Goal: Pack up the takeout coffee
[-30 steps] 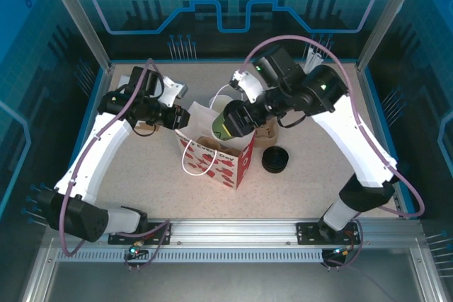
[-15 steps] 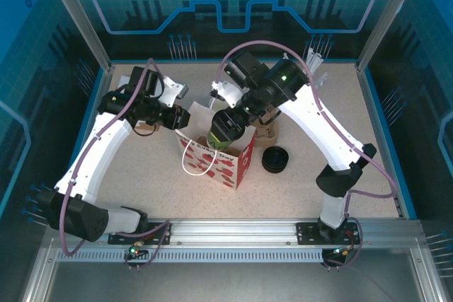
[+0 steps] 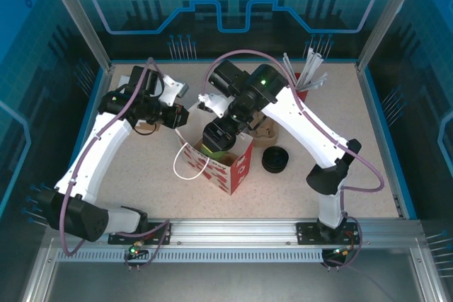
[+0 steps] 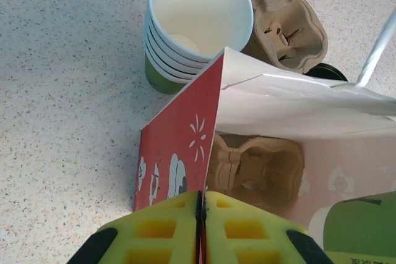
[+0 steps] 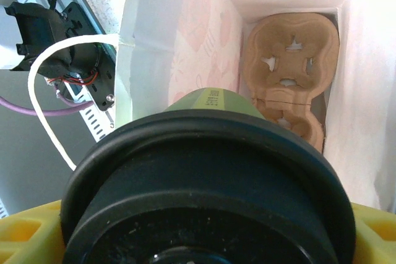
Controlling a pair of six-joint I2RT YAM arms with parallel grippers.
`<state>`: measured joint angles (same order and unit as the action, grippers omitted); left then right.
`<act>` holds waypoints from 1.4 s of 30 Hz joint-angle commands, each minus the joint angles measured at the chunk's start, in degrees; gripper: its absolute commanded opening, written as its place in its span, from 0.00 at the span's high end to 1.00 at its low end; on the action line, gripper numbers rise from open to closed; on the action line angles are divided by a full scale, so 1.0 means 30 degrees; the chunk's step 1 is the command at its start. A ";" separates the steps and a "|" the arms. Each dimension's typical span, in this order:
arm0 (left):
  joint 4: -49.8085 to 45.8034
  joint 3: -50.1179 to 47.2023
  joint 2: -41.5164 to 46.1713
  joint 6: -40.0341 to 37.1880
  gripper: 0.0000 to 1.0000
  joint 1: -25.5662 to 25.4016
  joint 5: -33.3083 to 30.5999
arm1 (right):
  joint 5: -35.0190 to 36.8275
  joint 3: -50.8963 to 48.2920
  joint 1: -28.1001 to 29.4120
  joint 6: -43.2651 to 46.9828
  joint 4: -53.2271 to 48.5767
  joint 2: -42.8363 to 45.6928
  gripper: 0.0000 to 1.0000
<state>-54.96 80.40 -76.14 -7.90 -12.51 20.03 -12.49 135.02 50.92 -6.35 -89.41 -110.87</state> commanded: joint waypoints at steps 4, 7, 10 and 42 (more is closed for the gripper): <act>0.0435 -0.0371 -0.0197 -0.0413 0.91 0.0157 0.0735 | -0.0202 0.0725 0.0313 0.0007 -0.0511 -0.0621 0.23; 0.0511 -0.0424 -0.0255 -0.0472 0.91 0.0158 0.0764 | -0.0165 0.0558 0.0339 -0.0019 -0.0644 -0.0746 0.23; 0.0629 -0.0543 -0.0285 -0.0631 0.92 0.0158 0.0823 | 0.0082 0.0316 0.0342 -0.0071 -0.0659 -0.0835 0.23; 0.1884 -0.2031 0.0682 -0.2669 0.89 0.0159 0.0441 | 0.3541 -0.0308 0.0250 0.0727 -0.2214 -0.1900 0.22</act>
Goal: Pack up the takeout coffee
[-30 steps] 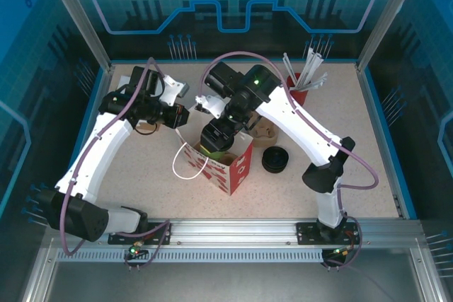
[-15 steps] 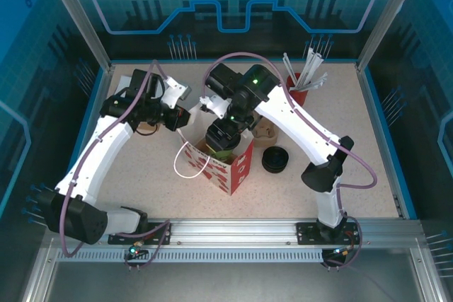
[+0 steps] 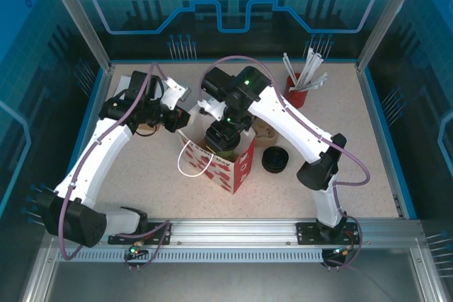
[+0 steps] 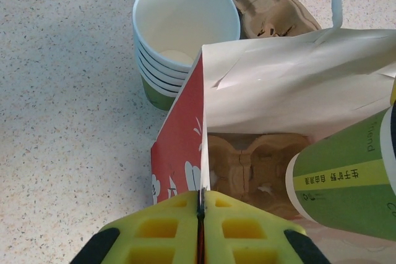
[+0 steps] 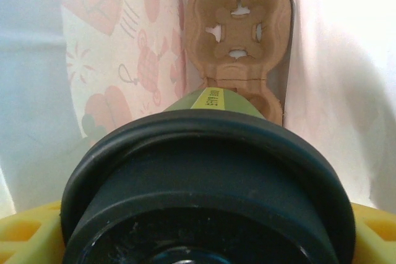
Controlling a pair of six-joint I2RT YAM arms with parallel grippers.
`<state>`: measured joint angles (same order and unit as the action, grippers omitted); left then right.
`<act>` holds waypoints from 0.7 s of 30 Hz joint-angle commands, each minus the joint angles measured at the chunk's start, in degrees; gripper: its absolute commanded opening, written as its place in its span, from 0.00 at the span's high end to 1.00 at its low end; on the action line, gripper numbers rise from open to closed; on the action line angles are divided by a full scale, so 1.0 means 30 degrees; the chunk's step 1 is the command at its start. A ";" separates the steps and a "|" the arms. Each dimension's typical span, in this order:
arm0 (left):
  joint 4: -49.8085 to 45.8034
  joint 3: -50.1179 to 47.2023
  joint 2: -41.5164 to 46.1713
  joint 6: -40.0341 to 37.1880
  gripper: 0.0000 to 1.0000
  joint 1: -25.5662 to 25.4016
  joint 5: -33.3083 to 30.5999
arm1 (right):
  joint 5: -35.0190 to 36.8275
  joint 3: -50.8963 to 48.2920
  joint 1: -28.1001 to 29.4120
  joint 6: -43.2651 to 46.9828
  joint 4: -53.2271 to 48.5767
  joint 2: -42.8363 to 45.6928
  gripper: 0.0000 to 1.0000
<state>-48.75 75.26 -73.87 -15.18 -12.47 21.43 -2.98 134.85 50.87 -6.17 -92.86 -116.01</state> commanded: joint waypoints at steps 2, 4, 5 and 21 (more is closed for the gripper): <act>-0.0170 -0.0290 -0.0075 -0.0187 0.86 0.0145 -0.0082 | 0.0438 -0.0380 0.0269 0.0961 -0.0996 -0.0235 0.22; -0.0200 -0.0252 -0.0105 -0.0167 0.82 0.0143 -0.0192 | 0.0517 -0.0517 0.0301 0.1270 -0.0952 -0.0272 0.21; -0.0199 -0.0226 -0.0105 -0.0163 0.78 0.0143 -0.0305 | 0.0569 -0.0646 0.0291 0.1473 -0.0881 -0.0252 0.21; -0.0214 -0.0367 -0.0194 -0.0014 0.64 0.0146 -0.1661 | 0.1262 -0.3492 0.0105 0.3222 0.0943 0.0836 0.19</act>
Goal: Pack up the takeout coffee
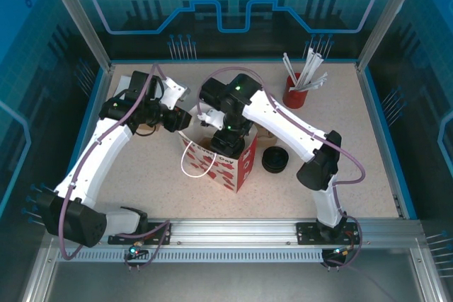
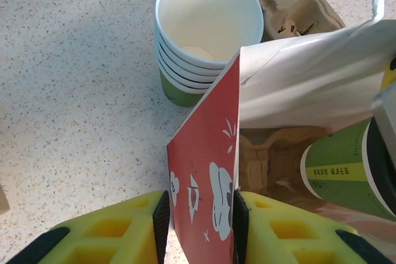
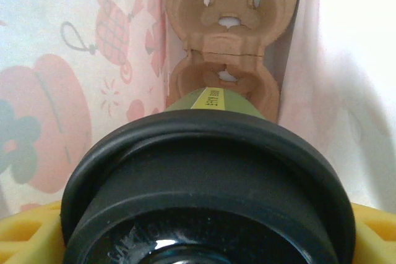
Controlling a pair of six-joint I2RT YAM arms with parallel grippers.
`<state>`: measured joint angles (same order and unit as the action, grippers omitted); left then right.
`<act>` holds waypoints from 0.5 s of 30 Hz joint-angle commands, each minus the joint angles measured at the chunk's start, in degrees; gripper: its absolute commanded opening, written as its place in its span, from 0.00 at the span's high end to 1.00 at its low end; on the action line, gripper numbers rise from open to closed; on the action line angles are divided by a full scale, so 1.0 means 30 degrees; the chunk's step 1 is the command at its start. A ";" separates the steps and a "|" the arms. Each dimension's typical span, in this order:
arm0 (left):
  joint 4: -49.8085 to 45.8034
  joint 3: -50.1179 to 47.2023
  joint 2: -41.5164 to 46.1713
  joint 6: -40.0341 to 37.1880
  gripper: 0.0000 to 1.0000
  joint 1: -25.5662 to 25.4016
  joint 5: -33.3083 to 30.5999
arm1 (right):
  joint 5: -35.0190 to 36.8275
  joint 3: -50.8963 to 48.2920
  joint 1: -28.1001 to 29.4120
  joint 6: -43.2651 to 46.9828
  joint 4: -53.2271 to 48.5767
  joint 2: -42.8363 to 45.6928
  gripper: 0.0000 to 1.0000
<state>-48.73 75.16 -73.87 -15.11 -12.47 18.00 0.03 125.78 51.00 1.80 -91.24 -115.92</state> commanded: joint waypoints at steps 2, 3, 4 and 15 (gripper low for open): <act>-0.0222 -0.0329 -0.0193 -0.0031 0.64 0.0150 -0.0550 | 0.0223 -0.0990 0.0024 0.0717 0.0925 0.1039 0.20; -0.0243 -0.0319 -0.0193 -0.0047 0.64 0.0143 -0.0551 | 0.0183 -0.1204 -0.0022 0.0746 0.1146 0.1112 0.19; -0.0240 -0.0318 -0.0194 -0.0059 0.63 0.0143 -0.0520 | 0.0115 -0.1440 -0.0075 0.0825 0.1351 0.1196 0.19; -0.0333 -0.0411 -0.0250 -0.0047 0.54 0.0143 -0.0806 | 0.0395 -0.3271 -0.0413 0.1133 0.2498 0.1784 0.19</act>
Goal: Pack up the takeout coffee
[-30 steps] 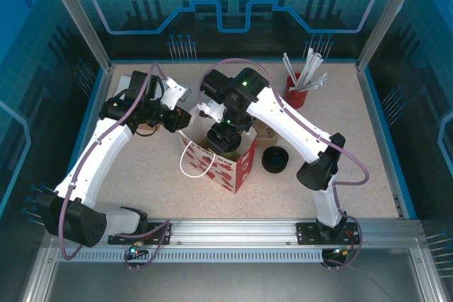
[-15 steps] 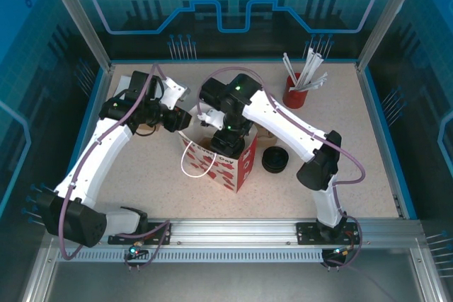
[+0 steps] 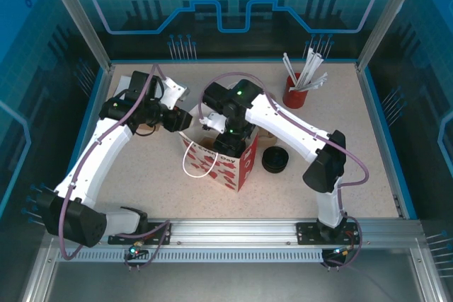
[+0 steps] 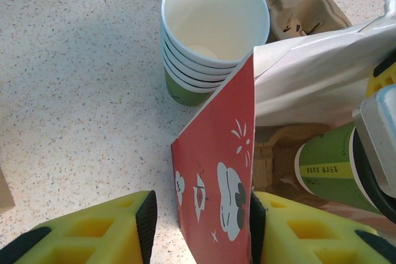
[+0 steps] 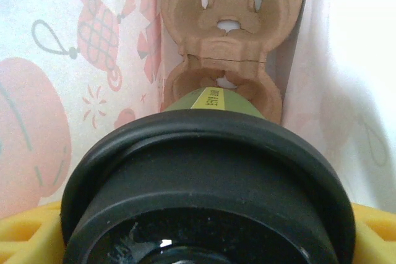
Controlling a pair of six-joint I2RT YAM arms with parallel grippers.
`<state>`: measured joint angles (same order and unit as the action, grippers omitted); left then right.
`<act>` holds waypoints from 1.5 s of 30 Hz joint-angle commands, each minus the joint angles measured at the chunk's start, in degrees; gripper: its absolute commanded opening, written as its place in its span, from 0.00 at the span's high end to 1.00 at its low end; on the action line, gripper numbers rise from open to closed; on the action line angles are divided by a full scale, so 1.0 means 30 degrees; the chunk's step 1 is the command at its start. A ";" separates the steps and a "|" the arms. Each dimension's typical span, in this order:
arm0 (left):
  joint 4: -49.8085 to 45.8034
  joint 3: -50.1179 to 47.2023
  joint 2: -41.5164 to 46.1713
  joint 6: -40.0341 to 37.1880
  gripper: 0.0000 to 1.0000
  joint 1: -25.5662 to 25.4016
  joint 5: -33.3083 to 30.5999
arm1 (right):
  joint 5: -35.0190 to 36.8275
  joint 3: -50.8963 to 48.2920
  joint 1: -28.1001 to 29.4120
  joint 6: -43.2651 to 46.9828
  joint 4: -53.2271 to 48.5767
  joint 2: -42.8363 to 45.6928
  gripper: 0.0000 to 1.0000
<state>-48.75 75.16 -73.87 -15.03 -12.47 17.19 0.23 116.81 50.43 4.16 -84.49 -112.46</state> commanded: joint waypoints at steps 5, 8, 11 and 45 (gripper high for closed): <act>-0.0244 -0.0405 -0.0280 0.0066 0.49 0.0139 -0.0911 | 0.0506 -0.1115 -0.0218 0.0375 0.0810 0.1005 0.19; -0.0243 -0.0357 -0.0367 0.0115 0.49 0.0157 -0.0951 | 0.0709 -0.1658 -0.0200 0.0486 0.1133 0.1240 0.19; -0.0247 -0.0324 -0.0474 0.0145 0.49 0.0158 -0.0974 | 0.0954 -0.2176 -0.0217 0.0662 0.1454 0.1411 0.19; -0.0474 0.0203 -0.0888 0.0022 0.45 0.0154 -0.0749 | 0.0318 -0.5882 -0.0610 0.1745 0.4109 0.1015 0.18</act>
<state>-48.60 75.44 -75.05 -14.96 -12.47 16.12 1.50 100.03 49.65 8.27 -72.12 -109.47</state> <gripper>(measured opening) 0.545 0.823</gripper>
